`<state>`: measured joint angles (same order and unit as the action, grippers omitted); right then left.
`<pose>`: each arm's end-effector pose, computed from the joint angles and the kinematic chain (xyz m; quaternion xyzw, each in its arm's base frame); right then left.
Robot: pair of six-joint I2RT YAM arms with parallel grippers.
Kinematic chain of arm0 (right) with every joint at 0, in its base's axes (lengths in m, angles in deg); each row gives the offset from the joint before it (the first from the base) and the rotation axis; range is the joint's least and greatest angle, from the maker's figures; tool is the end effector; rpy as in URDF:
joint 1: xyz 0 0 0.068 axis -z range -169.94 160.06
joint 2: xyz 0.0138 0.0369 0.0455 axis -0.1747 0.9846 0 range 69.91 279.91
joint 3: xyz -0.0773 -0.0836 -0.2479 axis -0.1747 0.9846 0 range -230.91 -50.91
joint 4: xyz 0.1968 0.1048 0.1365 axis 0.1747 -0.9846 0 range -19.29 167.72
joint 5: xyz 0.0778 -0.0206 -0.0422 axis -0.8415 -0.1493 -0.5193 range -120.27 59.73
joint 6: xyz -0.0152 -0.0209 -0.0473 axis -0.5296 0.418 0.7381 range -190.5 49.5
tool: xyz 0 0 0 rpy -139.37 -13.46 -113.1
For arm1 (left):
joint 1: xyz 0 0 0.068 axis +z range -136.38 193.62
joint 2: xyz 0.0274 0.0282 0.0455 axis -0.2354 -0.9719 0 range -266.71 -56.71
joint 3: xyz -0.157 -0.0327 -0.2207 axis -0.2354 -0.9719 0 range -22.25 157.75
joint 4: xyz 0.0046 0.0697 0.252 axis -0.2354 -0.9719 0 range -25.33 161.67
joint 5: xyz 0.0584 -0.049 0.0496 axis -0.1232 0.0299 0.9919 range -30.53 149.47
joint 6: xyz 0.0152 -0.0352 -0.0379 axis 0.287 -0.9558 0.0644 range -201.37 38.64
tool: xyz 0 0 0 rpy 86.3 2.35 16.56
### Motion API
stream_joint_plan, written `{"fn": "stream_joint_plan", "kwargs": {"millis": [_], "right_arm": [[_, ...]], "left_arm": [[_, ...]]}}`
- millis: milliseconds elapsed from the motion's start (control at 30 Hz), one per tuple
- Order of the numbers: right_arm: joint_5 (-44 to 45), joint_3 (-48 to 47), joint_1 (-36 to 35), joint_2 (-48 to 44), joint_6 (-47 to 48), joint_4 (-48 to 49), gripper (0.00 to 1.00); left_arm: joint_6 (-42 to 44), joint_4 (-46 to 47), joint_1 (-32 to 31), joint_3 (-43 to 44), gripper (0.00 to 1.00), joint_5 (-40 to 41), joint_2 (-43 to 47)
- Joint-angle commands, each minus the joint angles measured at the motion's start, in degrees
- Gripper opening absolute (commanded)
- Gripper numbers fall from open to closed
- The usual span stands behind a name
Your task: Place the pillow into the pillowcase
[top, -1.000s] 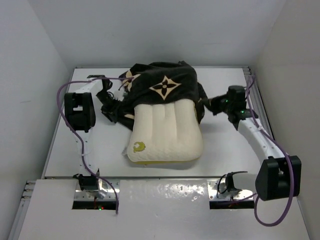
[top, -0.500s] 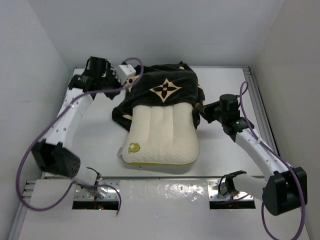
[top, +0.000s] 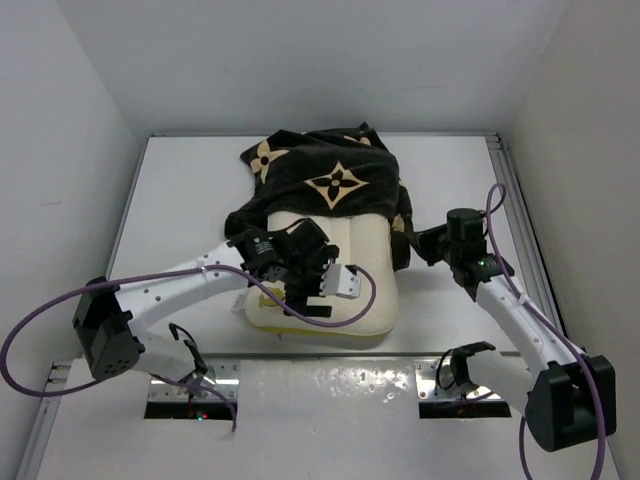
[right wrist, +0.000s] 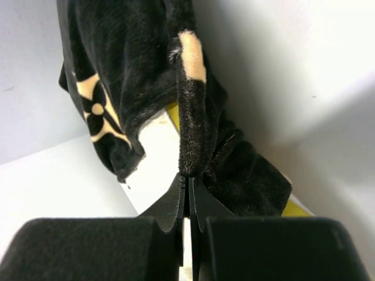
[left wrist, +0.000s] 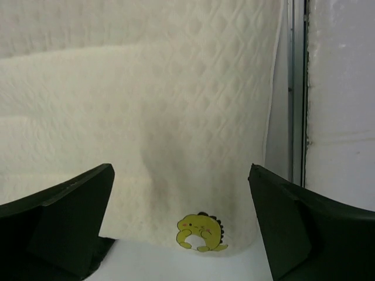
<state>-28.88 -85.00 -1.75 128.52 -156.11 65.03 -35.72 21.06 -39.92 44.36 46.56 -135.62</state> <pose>0.2132 0.0438 0.2256 0.5421 0.7130 0.3268 0.3015 0.1547 -0.2225 0.2822 0.7526 0.6062 -0.1250 0.2246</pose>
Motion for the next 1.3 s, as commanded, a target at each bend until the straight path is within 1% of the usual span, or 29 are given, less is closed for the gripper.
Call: {"fn": "stream_joint_plan", "kwargs": {"millis": [0,100,167,233,267,300,367,400,467,500,533,567,600,633,667,700,733,767,800,833,867,900,933,967,1033,1067,1100,1167,1267], "right_arm": [[0.72,1.12,0.56,-2.88,1.32,1.53,0.0],[0.02,2.88,0.83,-4.2,0.26,2.14,0.0],[-0.16,2.45,0.65,-5.0,2.01,0.83,0.0],[0.19,1.48,0.74,-5.43,6.12,-2.68,0.0],[0.8,1.22,0.74,-5.44,9.46,-4.52,0.0],[1.16,1.21,0.74,-5.44,9.49,-5.5,0.0],[1.6,1.3,0.83,-5.61,13.17,-7.61,0.0],[1.95,1.74,0.65,-5.87,13.7,-8.4,0.0],[2.83,3.76,0.74,-7.01,14.06,-8.14,0.0],[3.0,4.29,0.83,-7.28,13.8,-7.88,0.0],[3.27,5.25,0.74,-7.54,13.62,-7.7,0.0],[3.53,5.52,0.83,-7.72,13.45,-7.79,0.0],[3.71,5.61,0.74,-7.72,13.36,-7.96,0.0],[3.71,5.96,0.74,-7.72,13.44,-7.88,0.0],[3.8,6.05,0.65,-7.55,13.44,-7.88,0.0],[3.71,6.05,0.65,-7.37,13.62,-7.62,0.0],[3.54,6.05,0.48,-7.2,14.49,-7.61,0.0],[3.36,5.87,0.3,-6.85,15.2,-7.61,0.0],[3.36,5.52,-0.22,-6.06,16.77,-8.48,0.0],[3.1,5.09,-0.4,-5.62,17.74,-9.1,0.0],[2.66,4.91,-0.93,-5.26,18.88,-10.24,0.0],[2.31,4.73,-1.19,-4.56,20.98,-10.6,0.0],[1.69,4.73,-1.28,-4.38,22.57,-10.78,0.0],[-0.31,4.3,-1.37,-3.77,26.07,-10.69,0.0],[-3.04,3.24,-1.46,-2.8,29.77,-11.3,0.0],[-6.28,2.02,-1.81,-2.54,33.88,-11.39,0.0],[-7.88,1.4,-2.07,-2.36,35.92,-11.22,0.0],[-11.12,-0.36,-3.04,-2.27,40.23,-11.22,0.0],[-13.33,-0.81,-3.39,-2.18,42.53,-12.45,0.0]], "left_arm": [[-4.34,6.31,-0.6,0.46,1.0,2.36,-1.5],[-1.18,7.54,-1.31,-1.38,1.0,-0.18,-4.14],[0.49,9.37,-1.65,-3.67,1.0,-1.41,-5.63],[2.42,10.79,-1.83,-8.5,1.0,-3.7,-6.69],[2.6,13.58,-2.01,-12.6,1.0,-3.97,-7.47],[2.86,15.43,-2.01,-14.65,1.0,-3.53,-7.83],[2.52,21.13,-2.1,-18.08,1.0,-0.91,-8.71],[2.43,23.25,-2.18,-20.44,1.0,2.85,-8.8],[2.17,29.49,-2.1,-22.48,1.0,7.35,-8.71],[2.77,31.17,-2.1,-24.32,1.0,11.81,-8.63],[2.87,34.93,-2.1,-25.2,1.0,14.55,-8.71],[2.69,36.53,-2.1,-26.08,0.96,18.75,-8.97],[2.87,36.98,-2.01,-26.18,0.9,20.01,-9.32],[2.17,36.99,-1.92,-25.48,0.62,21.07,-10.28],[1.21,36.55,-1.66,-23.65,0.42,22.47,-10.73],[0.07,35.94,-1.4,-22.5,0.19,22.83,-10.91],[-1.6,35.24,-0.78,-21.18,0.0,23.27,-10.82],[-2.22,33.84,-0.26,-19.86,0.0,23.19,-10.04],[-2.84,33.13,0.53,-16.54,0.0,22.49,-9.6],[-4.32,31.12,2.37,-14.6,0.0,21.96,-8.37],[-4.95,29.71,3.78,-9.79,0.0,20.13,-7.66],[-5.74,28.56,5.01,-7.31,0.0,19.33,-7.14],[-7.4,25.85,7.72,-1.89,0.0,18.19,-6.61],[-8.11,24.35,10.18,0.86,0.0,18.01,-6.6],[-8.38,22.31,12.22,6.22,0.0,19.05,-6.87],[-8.12,22.05,13.1,7.82,0.0,19.32,-7.04],[-8.03,21.78,14.76,9.05,0.0,19.67,-7.65],[-7.51,22.48,15.83,11.7,0.0,20.9,-8.62],[-6.63,24.06,15.75,12.05,0.0,23.1,-9.85]]}}
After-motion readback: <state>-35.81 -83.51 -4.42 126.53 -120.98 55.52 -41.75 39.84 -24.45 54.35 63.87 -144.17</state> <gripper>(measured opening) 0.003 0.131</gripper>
